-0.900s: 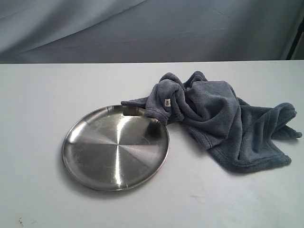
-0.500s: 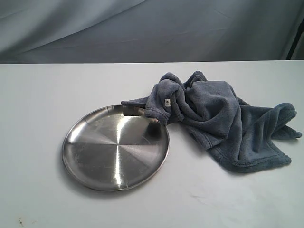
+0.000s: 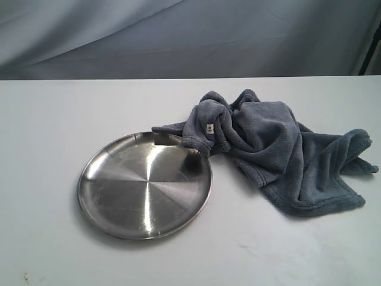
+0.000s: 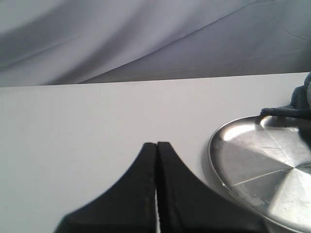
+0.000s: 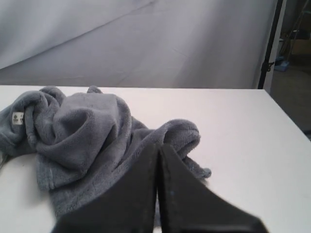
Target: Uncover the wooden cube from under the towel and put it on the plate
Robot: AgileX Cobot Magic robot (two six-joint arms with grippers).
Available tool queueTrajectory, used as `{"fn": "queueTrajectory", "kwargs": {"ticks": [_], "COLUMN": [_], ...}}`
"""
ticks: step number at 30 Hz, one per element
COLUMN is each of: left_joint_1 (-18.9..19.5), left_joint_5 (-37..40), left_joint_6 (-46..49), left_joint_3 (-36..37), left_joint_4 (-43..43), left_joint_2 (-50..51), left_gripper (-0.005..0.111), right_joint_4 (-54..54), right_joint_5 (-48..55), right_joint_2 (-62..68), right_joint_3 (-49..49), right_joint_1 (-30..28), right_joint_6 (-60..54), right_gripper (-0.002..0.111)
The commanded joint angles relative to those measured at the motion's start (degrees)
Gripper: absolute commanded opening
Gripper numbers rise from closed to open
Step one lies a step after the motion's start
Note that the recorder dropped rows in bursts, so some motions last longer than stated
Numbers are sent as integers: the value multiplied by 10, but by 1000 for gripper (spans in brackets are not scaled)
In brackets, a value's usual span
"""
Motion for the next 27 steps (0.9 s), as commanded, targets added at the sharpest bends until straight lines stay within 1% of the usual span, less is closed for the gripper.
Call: {"fn": "queueTrajectory", "kwargs": {"ticks": [1, 8, 10, 12, 15, 16, 21, 22, 23, 25, 27], "left_joint_1": [-3, -3, -3, -3, -3, -3, -3, -3, -3, -3, -3], "left_joint_5": [-9, -9, -9, -9, -9, -9, -9, -9, -9, -9, -9], "left_joint_6": [-4, -4, -4, -4, -4, -4, -4, -4, -4, -4, -4], "left_joint_3": [3, 3, 3, 3, 3, 3, 3, 3, 3, 3, 3], "left_joint_4": [2, 2, 2, 2, 2, 2, 2, 2, 2, 2, 2], "left_joint_2": [-2, -2, -2, -2, -2, -2, -2, -2, -2, -2, -2], "left_gripper": [0, 0, 0, 0, 0, 0, 0, 0, 0, 0, 0], "right_joint_4": [11, 134, 153, 154, 162, 170, 180, 180, 180, 176, 154], "right_joint_5": [-77, -126, -137, -119, -55, -47, 17, 62, 88, 193, 259], "right_joint_2": [1, 1, 1, 2, 32, 44, 172, 228, 256, 357, 427], "right_joint_3": [2, 2, 2, 2, -39, -49, -147, -188, -209, -279, -321], "right_joint_1": [2, 2, 2, 2, 2, 2, 2, 2, 2, 2, 2], "right_joint_6": [10, 33, 33, 33, 35, 35, 4, -7, -12, -51, -78], "right_gripper": [0, 0, 0, 0, 0, 0, 0, 0, 0, 0, 0]}}
